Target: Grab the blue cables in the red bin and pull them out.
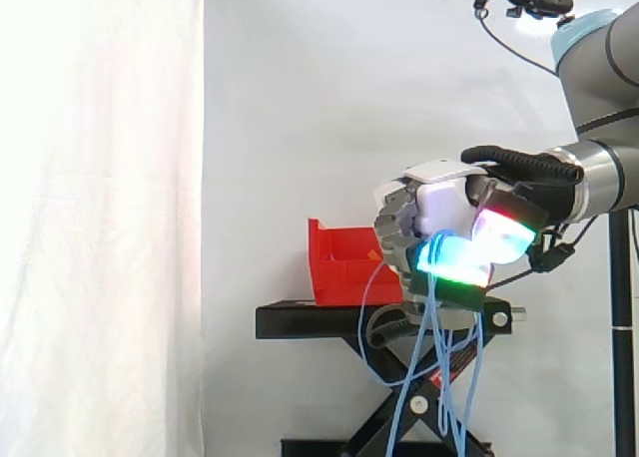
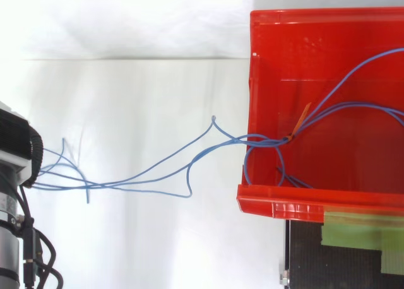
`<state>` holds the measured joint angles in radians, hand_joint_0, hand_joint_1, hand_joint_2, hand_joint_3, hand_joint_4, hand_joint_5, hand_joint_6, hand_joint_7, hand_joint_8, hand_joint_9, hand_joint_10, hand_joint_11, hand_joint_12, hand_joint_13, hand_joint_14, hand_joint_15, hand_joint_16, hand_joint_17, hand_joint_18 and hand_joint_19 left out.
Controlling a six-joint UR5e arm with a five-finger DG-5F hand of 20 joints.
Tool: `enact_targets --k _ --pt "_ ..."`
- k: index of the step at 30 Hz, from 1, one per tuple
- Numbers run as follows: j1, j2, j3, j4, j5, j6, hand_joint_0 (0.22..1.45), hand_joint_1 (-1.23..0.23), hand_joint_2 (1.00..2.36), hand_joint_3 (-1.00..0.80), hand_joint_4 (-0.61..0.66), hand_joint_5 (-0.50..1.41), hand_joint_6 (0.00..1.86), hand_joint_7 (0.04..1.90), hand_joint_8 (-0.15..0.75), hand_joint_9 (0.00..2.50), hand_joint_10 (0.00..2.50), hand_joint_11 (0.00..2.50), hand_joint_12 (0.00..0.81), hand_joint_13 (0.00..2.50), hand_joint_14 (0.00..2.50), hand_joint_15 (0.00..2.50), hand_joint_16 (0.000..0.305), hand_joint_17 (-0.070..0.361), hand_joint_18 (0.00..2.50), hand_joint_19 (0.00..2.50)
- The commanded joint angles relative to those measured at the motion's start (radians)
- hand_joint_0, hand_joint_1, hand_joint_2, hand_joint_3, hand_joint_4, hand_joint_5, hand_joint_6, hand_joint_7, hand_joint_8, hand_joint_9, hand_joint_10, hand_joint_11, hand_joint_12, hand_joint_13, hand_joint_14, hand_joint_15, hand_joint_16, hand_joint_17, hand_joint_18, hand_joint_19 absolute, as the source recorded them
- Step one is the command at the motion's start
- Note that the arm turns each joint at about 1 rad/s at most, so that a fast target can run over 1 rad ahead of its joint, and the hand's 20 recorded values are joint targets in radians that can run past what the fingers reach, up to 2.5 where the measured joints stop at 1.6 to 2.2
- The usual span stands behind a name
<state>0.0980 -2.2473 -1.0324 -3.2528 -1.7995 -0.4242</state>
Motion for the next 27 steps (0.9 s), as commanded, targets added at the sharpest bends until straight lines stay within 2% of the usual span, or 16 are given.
enact_targets --k 1,4,6,7,10,12,13,14,17,27 --pt "0.000 0.000 0.000 0.001 0.000 0.000 0.89 -0.93 1.00 -1.00 0.17 0.59 0.82 0.56 0.262 1.08 0.02 1.31 0.311 1.23 0.91 1.52 0.043 0.098 0.97 1.20" --pt "0.000 0.000 0.000 -0.005 0.000 0.000 0.93 -0.93 1.00 -1.00 0.15 0.58 0.97 0.51 0.251 1.13 0.02 1.43 0.317 1.24 0.92 1.53 0.043 0.096 0.98 1.21" --pt "-0.001 0.000 0.000 -0.007 0.000 -0.003 0.94 -0.93 1.00 -1.00 0.15 0.57 0.99 0.50 0.233 1.18 0.01 1.68 0.316 1.23 0.95 1.52 0.043 0.096 0.99 1.21" --pt "0.000 0.000 0.000 -0.008 0.000 -0.003 0.94 -0.93 1.00 -1.00 0.14 0.57 1.00 0.50 0.225 1.18 0.13 1.80 0.317 1.22 1.02 1.50 0.042 0.094 1.00 1.21" --pt "0.000 0.000 -0.002 -0.008 0.000 -0.003 0.94 -0.93 1.00 -1.00 0.14 0.56 1.02 0.49 0.228 1.09 0.74 1.69 0.320 1.22 1.07 1.50 0.042 0.095 1.00 1.21" --pt "-0.001 0.000 -0.002 -0.007 0.000 -0.003 0.92 -0.91 1.00 -1.00 0.15 0.56 0.99 0.48 0.229 1.07 0.81 1.67 0.323 1.20 1.11 1.48 0.043 0.097 1.00 1.20" --pt "0.000 0.000 0.000 -0.005 0.000 -0.003 0.88 -0.89 1.00 -1.00 0.15 0.58 0.88 0.51 0.233 1.05 0.81 1.64 0.323 1.18 1.14 1.46 0.043 0.097 0.99 1.21" --pt "0.000 0.000 0.000 -0.005 0.000 -0.003 0.85 -0.86 1.00 -1.00 0.15 0.61 0.69 0.57 0.236 1.08 0.52 1.70 0.327 1.17 1.13 1.44 0.044 0.099 0.98 1.20" --pt "0.000 0.000 -0.002 -0.008 0.000 -0.003 0.82 -0.83 1.00 -1.00 0.16 0.63 0.62 0.59 0.239 1.12 0.24 1.77 0.327 1.18 1.04 1.47 0.045 0.100 0.98 1.20" --pt "0.000 0.000 -0.002 -0.008 0.000 -0.005 0.81 -0.82 1.00 -1.00 0.17 0.65 0.56 0.62 0.249 1.14 0.17 1.78 0.334 1.19 1.02 1.44 0.045 0.101 0.97 1.20"
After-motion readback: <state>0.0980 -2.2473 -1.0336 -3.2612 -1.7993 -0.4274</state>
